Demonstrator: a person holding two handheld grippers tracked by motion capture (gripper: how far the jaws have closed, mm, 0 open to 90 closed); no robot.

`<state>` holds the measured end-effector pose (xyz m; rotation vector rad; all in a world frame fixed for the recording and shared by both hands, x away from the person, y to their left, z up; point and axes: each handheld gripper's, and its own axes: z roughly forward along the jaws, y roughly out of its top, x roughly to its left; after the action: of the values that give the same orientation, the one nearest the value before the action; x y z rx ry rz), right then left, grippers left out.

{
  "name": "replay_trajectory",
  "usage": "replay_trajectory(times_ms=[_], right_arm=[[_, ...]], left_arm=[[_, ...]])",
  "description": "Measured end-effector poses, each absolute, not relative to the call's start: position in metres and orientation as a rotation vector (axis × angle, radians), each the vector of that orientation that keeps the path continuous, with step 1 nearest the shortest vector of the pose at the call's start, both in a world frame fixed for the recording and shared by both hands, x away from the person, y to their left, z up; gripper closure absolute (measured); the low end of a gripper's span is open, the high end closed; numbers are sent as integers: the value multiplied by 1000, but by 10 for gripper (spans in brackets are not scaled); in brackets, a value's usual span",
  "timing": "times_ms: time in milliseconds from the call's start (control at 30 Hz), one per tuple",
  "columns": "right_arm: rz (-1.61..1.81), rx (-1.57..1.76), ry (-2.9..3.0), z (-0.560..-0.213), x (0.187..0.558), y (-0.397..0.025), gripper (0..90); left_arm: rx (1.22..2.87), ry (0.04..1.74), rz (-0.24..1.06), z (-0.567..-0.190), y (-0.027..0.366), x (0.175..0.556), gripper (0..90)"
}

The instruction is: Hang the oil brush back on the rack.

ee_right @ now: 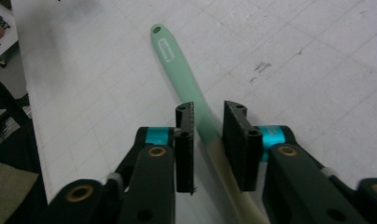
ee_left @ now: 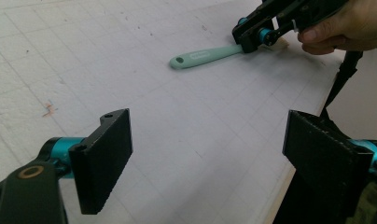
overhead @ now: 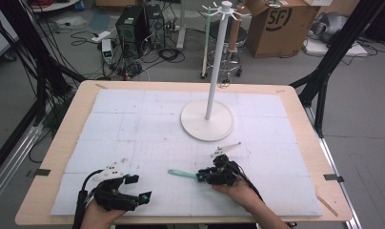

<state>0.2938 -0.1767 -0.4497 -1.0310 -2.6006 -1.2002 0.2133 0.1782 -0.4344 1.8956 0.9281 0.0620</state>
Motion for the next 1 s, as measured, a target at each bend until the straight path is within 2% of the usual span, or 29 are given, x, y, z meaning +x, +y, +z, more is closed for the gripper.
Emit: replay_trajectory(times_ms=[100,133,667,833,1000], right_arm=[[-1199,-1024,-2626,-449,292,-175,727],[-1204,-1008,-2650,-450,291,-175,763],[-1210,-963,-2750,-450,287,-171,778],[-1192,-1054,-2651,-449,292,-174,828],[-1226,-1141,-2476,-448,298,-182,834]], left_arm=[[1895,926,58,-435,177,213,165],[1897,924,59,-435,177,213,165],[1900,917,46,-435,172,216,165],[1895,926,44,-435,174,216,165],[1888,936,48,-436,178,216,165]])
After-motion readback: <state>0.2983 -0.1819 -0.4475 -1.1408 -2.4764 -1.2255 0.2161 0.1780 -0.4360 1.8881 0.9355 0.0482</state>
